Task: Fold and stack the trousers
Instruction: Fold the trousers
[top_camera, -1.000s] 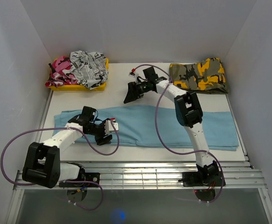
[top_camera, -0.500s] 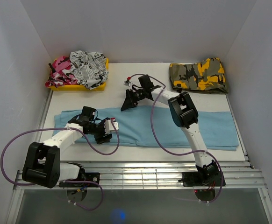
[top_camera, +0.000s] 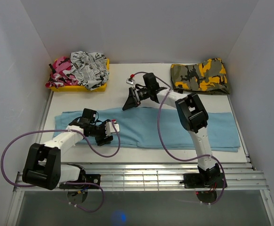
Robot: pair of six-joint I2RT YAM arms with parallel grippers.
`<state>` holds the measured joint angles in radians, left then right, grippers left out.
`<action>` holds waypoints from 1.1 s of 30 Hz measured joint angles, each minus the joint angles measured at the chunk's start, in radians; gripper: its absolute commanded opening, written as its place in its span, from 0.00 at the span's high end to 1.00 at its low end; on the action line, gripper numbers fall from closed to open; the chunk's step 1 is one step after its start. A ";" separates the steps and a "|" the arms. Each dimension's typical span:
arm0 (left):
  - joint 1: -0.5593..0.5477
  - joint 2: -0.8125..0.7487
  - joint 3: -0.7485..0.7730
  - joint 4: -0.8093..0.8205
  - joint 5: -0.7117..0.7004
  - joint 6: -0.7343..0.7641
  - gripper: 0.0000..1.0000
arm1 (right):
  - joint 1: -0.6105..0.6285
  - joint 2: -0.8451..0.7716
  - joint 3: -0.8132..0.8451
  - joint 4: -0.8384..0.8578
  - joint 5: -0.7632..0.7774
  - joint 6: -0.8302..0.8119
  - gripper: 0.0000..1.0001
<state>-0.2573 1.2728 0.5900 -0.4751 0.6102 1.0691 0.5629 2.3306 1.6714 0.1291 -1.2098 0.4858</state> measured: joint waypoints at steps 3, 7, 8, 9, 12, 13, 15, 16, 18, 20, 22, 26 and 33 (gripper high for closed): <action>0.000 0.000 -0.008 0.008 -0.002 0.000 0.30 | 0.006 -0.014 -0.001 0.056 -0.013 0.058 0.35; 0.000 0.000 -0.008 0.010 -0.002 -0.001 0.30 | 0.034 -0.007 -0.049 0.139 -0.014 0.164 0.28; 0.000 0.000 -0.008 0.010 -0.002 -0.003 0.30 | 0.044 0.005 -0.053 0.156 -0.014 0.192 0.28; 0.000 0.000 -0.008 0.011 -0.002 -0.004 0.30 | 0.054 0.021 -0.053 0.174 -0.012 0.215 0.27; 0.000 0.000 -0.008 0.013 -0.002 -0.005 0.30 | 0.073 0.066 -0.061 0.207 0.009 0.272 0.21; 0.000 0.000 -0.008 0.013 -0.002 -0.005 0.30 | 0.076 0.082 -0.061 0.211 0.021 0.291 0.17; 0.000 0.000 -0.010 0.013 -0.002 -0.005 0.30 | 0.081 0.106 -0.061 0.223 0.038 0.328 0.14; 0.000 0.000 -0.011 0.013 -0.002 -0.005 0.30 | 0.081 0.108 -0.061 0.232 0.040 0.345 0.13; 0.000 0.000 -0.012 0.014 -0.002 -0.005 0.30 | 0.081 0.108 -0.051 0.246 0.064 0.359 0.12; 0.000 0.000 -0.014 0.016 -0.002 -0.005 0.30 | 0.079 0.113 -0.040 0.265 0.103 0.377 0.11; 0.000 0.000 -0.017 0.021 -0.002 -0.004 0.30 | 0.078 0.119 -0.026 0.270 0.139 0.384 0.10; 0.000 0.000 -0.026 0.032 -0.003 -0.004 0.30 | 0.077 0.142 0.038 0.254 0.198 0.375 0.07; 0.000 0.002 -0.026 0.035 -0.005 -0.004 0.31 | 0.079 0.077 -0.101 0.352 0.267 0.428 0.02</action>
<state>-0.2573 1.2743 0.5640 -0.4400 0.6056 1.0653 0.6415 2.4077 1.5703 0.4816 -0.9432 0.9134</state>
